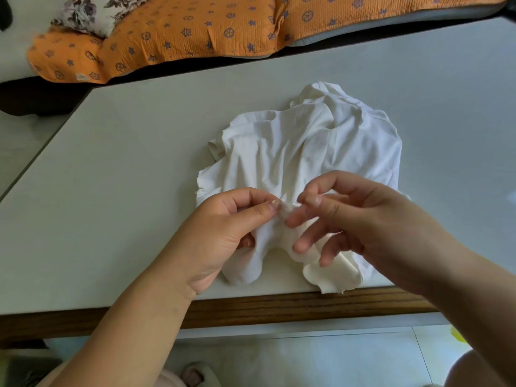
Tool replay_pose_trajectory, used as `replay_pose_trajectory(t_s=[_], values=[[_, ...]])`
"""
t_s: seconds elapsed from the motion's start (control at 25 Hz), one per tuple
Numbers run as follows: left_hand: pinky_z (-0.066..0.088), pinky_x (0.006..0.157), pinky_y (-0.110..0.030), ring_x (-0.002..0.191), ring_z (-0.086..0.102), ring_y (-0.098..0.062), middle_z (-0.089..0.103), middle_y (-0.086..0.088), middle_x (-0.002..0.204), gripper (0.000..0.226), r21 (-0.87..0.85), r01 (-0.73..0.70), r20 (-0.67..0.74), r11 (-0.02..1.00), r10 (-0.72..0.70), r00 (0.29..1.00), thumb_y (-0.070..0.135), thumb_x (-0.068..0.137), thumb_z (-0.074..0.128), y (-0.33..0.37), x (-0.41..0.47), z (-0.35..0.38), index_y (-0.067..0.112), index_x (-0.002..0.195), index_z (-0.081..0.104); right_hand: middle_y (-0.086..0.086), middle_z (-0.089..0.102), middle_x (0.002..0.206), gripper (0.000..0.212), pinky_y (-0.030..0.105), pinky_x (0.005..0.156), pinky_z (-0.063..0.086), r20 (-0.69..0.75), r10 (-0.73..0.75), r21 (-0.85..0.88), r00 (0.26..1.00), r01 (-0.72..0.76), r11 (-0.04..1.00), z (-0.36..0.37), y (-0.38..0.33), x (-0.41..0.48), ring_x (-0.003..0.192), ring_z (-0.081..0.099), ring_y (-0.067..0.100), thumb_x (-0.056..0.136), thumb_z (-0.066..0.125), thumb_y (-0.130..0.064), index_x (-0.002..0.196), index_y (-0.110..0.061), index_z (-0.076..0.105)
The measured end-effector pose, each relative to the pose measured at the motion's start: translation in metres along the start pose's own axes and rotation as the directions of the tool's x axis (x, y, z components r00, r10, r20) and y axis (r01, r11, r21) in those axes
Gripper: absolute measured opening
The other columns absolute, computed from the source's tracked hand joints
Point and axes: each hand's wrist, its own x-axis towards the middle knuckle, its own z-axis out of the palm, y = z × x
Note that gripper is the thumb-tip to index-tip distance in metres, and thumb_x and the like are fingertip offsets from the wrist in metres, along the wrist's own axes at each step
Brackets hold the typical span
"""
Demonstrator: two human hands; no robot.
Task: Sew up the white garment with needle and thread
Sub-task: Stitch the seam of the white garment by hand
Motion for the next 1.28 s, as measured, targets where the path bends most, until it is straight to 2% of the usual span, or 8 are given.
replay_pose_trajectory(t_s=[0.12,0.24,0.48,0.76,0.92,1.04,1.28], values=[[0.041,0.073,-0.030,0.076,0.056,-0.011,0.066,0.003,0.076,0.013,0.019,-0.004,0.006,1.000,0.004,1.000,0.036,0.076,0.077,-0.0008,0.0002,0.0006,0.026,0.083,0.076,0.016,0.072,0.076,0.019,0.028,0.046,0.052,0.022,0.041,-0.093,0.999,-0.039,0.995,0.0061,0.0081,0.0000,0.063,0.070,0.029,0.083,0.063,-0.030,0.087,-0.012,0.066],[0.040,0.078,-0.034,0.079,0.055,-0.013,0.067,0.002,0.078,0.018,0.014,0.001,-0.003,1.000,0.000,1.000,0.038,0.070,0.081,0.0006,-0.0003,0.0005,0.026,0.082,0.077,0.015,0.069,0.068,0.017,0.028,0.043,0.050,-0.002,0.062,-0.155,0.998,-0.062,0.986,0.0078,0.0108,0.0013,0.056,0.067,0.026,0.091,0.062,-0.025,0.091,-0.008,0.063],[0.041,0.066,-0.025,0.066,0.056,-0.005,0.067,0.004,0.072,0.012,-0.022,0.010,-0.008,1.000,-0.010,1.000,0.031,0.071,0.069,0.0029,-0.0017,0.0002,0.026,0.077,0.078,0.011,0.066,0.060,0.009,0.026,0.042,0.048,-0.009,0.076,-0.192,0.997,-0.077,0.978,0.0081,0.0076,-0.0004,0.049,0.064,0.023,0.096,0.057,-0.012,0.099,-0.008,0.065],[0.042,0.070,-0.027,0.068,0.057,-0.008,0.068,0.001,0.073,0.015,-0.035,0.018,-0.041,0.999,-0.019,0.999,0.029,0.069,0.068,0.0012,-0.0013,-0.0001,0.021,0.078,0.077,0.010,0.067,0.058,0.018,0.026,0.046,0.048,-0.030,0.075,-0.239,0.997,-0.080,0.968,0.0104,0.0049,-0.0025,0.049,0.064,0.023,0.095,0.054,-0.005,0.099,-0.015,0.068],[0.041,0.081,-0.037,0.080,0.057,-0.017,0.068,-0.005,0.082,0.020,-0.010,0.017,-0.050,1.000,-0.018,0.999,0.033,0.067,0.070,-0.0006,-0.0005,-0.0007,0.024,0.082,0.078,0.010,0.067,0.058,0.020,0.026,0.046,0.048,-0.042,0.084,-0.251,0.996,-0.092,0.964,0.0107,0.0047,-0.0021,0.049,0.064,0.022,0.095,0.053,-0.003,0.100,-0.017,0.068],[0.041,0.073,-0.032,0.071,0.056,-0.010,0.066,-0.002,0.077,0.023,0.004,0.012,-0.056,1.000,-0.012,0.998,0.036,0.065,0.071,-0.0002,-0.0003,-0.0002,0.022,0.083,0.077,0.010,0.068,0.058,0.023,0.026,0.046,0.048,-0.049,0.086,-0.259,0.995,-0.096,0.961,0.0113,0.0051,-0.0020,0.048,0.064,0.022,0.094,0.053,-0.002,0.099,-0.018,0.068],[0.042,0.069,-0.028,0.068,0.056,-0.008,0.066,0.000,0.075,0.022,0.040,0.011,-0.071,0.999,-0.008,0.997,0.038,0.065,0.071,0.0000,-0.0004,0.0009,0.025,0.081,0.078,0.010,0.068,0.057,0.025,0.025,0.046,0.048,-0.064,0.083,-0.266,0.995,-0.097,0.959,0.0117,0.0061,-0.0012,0.047,0.064,0.021,0.094,0.052,0.000,0.099,-0.018,0.069]])
